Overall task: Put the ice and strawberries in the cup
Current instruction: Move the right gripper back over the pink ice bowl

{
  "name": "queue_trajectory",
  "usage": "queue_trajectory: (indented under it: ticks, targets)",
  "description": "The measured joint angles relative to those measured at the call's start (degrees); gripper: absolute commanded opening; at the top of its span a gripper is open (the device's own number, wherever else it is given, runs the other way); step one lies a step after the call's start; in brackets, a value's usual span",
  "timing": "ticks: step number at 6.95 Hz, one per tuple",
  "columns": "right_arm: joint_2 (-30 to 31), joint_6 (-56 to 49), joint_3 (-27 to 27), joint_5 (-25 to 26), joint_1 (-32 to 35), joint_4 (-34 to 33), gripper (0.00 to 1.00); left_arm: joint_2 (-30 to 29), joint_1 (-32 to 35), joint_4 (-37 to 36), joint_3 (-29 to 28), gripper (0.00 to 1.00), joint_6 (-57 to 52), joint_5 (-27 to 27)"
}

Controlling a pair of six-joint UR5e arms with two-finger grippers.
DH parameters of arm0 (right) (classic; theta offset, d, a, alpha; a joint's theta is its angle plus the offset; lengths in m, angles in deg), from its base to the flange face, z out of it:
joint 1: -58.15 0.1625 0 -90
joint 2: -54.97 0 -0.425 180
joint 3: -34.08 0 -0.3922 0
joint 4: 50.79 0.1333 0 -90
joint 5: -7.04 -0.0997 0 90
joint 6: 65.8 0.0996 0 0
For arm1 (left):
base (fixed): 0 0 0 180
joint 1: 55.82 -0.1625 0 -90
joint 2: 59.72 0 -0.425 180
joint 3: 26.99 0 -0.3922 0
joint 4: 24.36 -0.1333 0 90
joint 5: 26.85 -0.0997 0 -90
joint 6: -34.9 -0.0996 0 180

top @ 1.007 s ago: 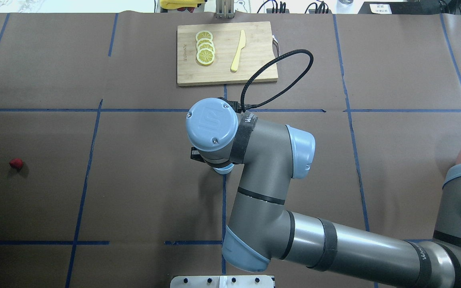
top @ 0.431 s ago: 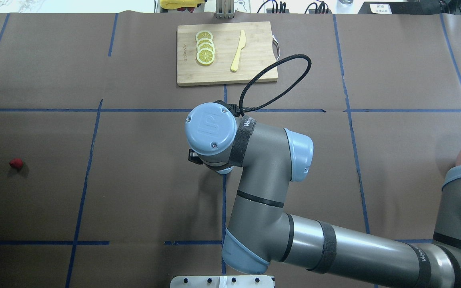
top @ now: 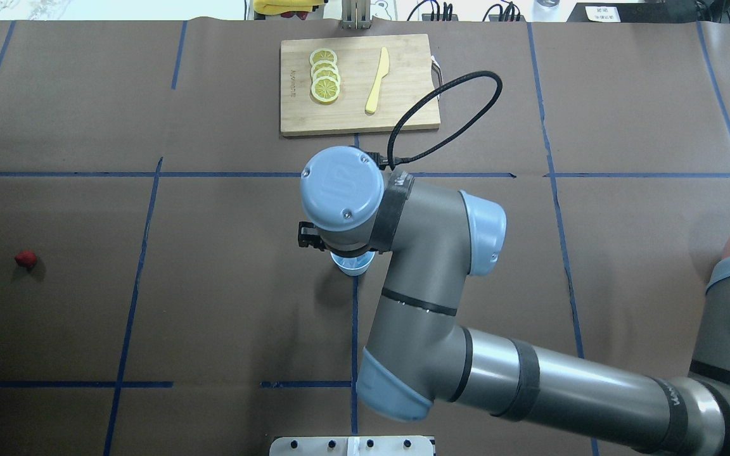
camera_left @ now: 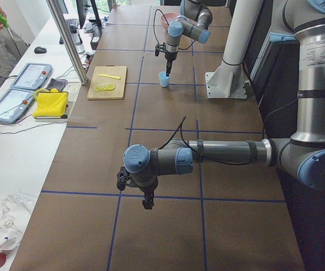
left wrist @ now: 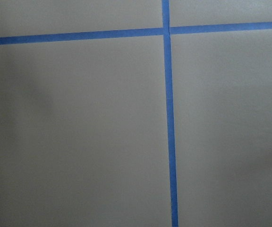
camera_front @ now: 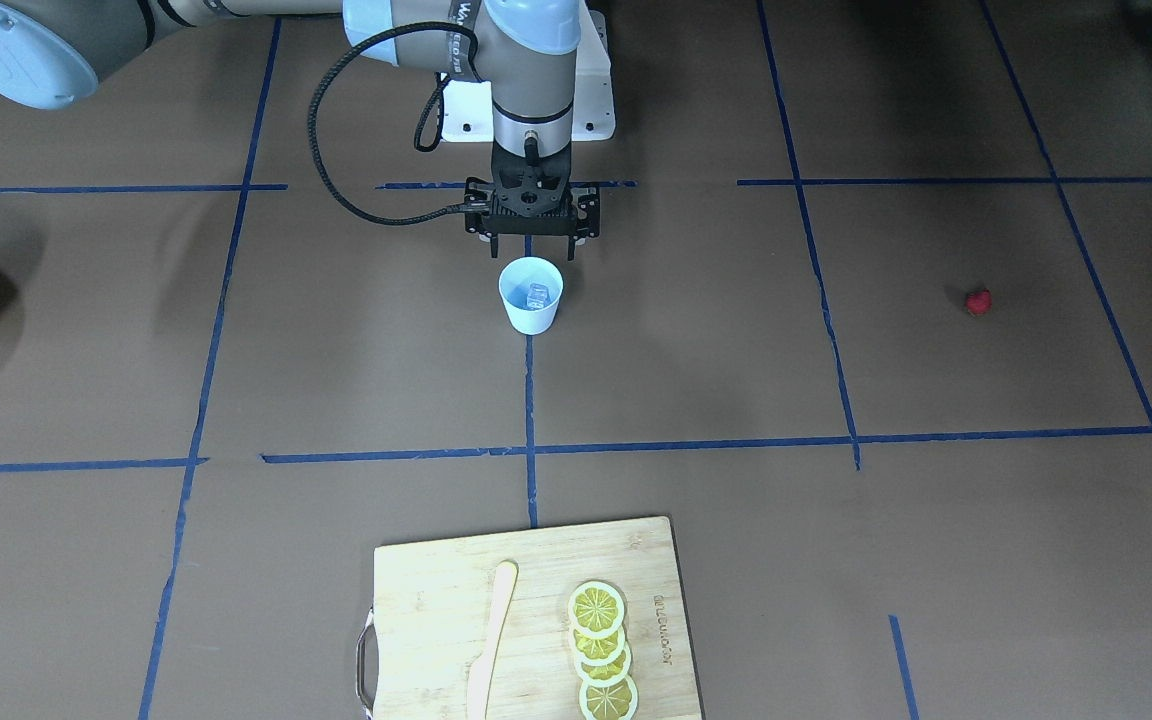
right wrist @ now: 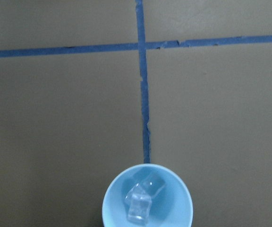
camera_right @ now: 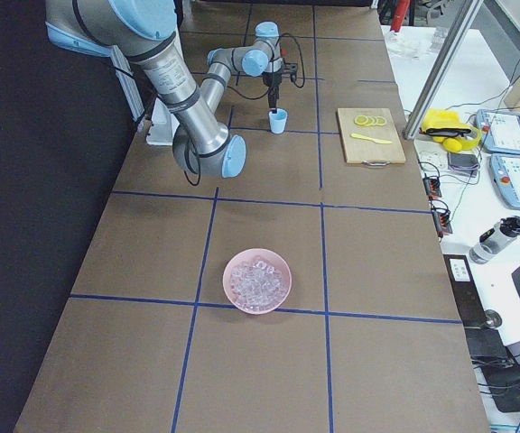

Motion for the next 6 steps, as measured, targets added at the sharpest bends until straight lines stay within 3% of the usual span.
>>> queue_trajectory:
  ticks: [2, 4, 6]
  targets:
    - [3.2, -8.5, 2.5, -8.2, 8.8, -0.2, 0.99, -0.2, -1.3, -0.1, 0.3, 1.0, -0.1, -0.4]
    - [13.2, -25.7, 8.5, -18.0, 20.8, -0.3, 0.99, -1.0, -1.8, -0.1, 0.6, 1.0, 0.2, -0.4]
    - [24.1, -48.2, 11.0, -25.6, 33.3, -0.3, 0.99, -3.6, -1.9, 0.4, 0.6, 1.0, 0.3, -0.3]
